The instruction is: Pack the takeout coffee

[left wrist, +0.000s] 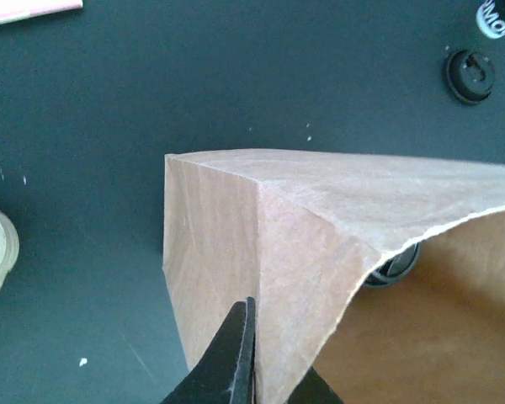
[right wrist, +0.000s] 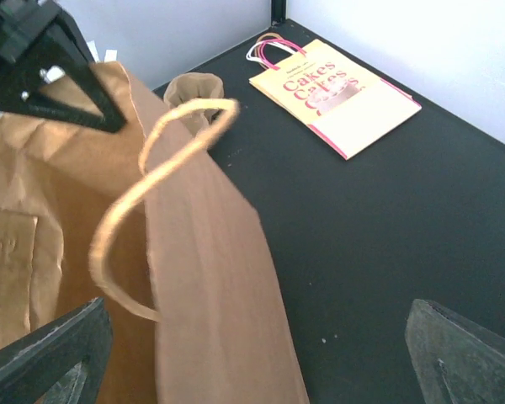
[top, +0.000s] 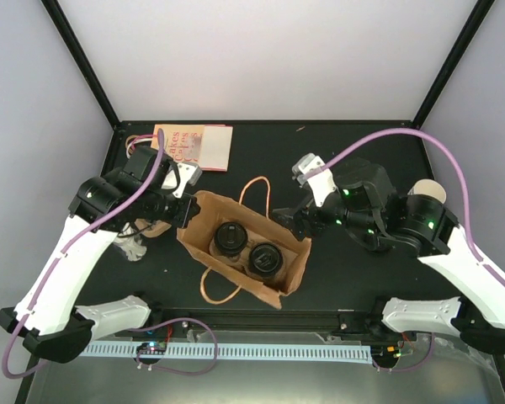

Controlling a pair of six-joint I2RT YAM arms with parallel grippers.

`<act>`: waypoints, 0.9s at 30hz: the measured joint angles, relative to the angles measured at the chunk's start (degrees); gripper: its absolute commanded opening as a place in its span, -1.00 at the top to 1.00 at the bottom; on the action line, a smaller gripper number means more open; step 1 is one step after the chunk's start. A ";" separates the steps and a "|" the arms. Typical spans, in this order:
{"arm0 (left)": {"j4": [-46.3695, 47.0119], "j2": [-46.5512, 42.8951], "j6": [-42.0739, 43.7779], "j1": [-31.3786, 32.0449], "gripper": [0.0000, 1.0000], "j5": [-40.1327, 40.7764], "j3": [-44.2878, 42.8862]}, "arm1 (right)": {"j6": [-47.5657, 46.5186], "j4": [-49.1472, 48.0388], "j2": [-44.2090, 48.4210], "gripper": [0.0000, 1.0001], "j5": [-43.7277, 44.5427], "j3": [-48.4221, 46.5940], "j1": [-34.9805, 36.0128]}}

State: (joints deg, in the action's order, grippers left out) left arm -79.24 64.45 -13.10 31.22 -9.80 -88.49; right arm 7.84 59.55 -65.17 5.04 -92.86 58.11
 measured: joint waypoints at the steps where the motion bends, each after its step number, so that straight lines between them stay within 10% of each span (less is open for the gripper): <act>1: 0.68 -0.24 0.48 0.00 0.97 -0.13 -0.04 | 0.07 0.02 0.76 -0.94 -0.02 0.72 0.00; 13: 6.56 1.36 2.49 -0.02 0.97 -2.64 -0.26 | 0.72 -0.22 4.04 -0.80 1.05 3.56 0.00; 27: 6.40 24.90 9.07 -6.29 0.97 -3.21 -17.35 | 4.72 -1.27 3.82 -0.88 13.07 4.74 -0.02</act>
State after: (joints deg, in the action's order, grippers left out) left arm -72.84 89.34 -4.03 24.93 -13.02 -105.84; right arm 12.56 58.28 -61.34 18.11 -88.12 58.08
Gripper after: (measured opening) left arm 0.021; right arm 0.917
